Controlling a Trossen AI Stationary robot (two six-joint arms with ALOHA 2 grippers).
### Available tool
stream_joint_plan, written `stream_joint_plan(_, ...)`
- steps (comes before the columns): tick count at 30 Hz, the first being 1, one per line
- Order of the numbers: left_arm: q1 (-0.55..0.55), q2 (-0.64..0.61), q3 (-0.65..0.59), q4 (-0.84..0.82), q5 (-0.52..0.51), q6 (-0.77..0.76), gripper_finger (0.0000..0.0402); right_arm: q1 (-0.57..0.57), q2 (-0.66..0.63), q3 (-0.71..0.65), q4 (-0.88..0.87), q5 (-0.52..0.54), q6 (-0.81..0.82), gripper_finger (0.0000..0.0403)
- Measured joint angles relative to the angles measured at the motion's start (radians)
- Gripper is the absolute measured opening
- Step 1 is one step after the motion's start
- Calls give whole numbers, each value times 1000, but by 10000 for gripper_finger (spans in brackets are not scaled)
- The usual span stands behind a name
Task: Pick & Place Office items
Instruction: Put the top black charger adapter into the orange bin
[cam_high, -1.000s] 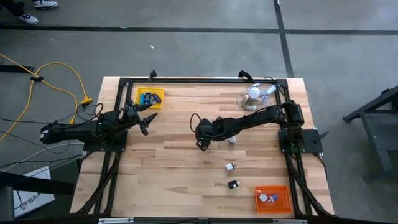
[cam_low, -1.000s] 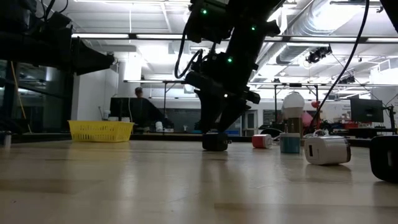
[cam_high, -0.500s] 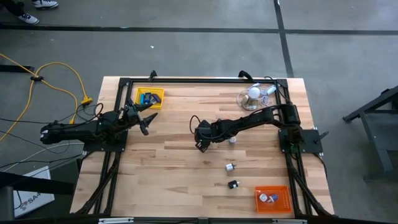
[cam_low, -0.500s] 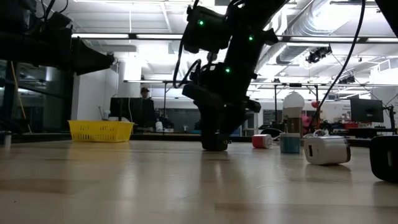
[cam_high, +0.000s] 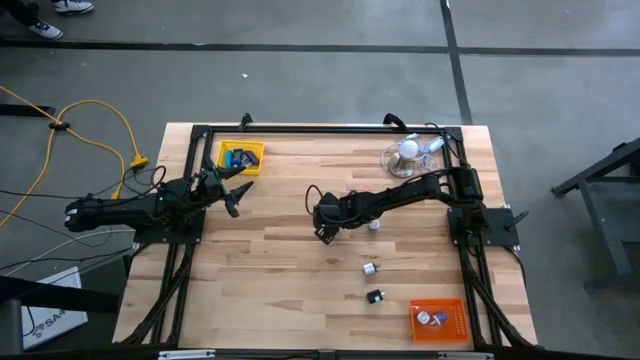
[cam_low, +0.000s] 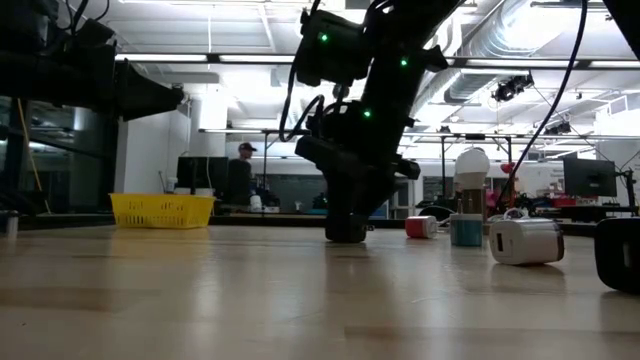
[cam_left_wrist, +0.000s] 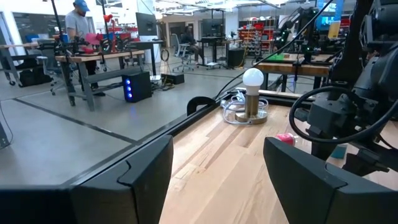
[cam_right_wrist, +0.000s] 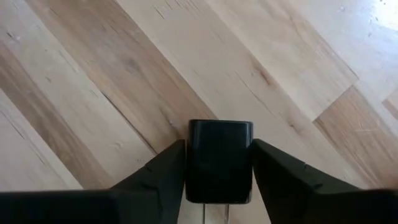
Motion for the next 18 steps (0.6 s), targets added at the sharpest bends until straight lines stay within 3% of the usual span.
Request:
stream_joint_plan(7,0,0,0,0,0,0,243,0,0,0,0,0,-1,146)
stream_joint_plan(18,0,0,0,0,0,0,243,0,0,0,0,0,-1,146)
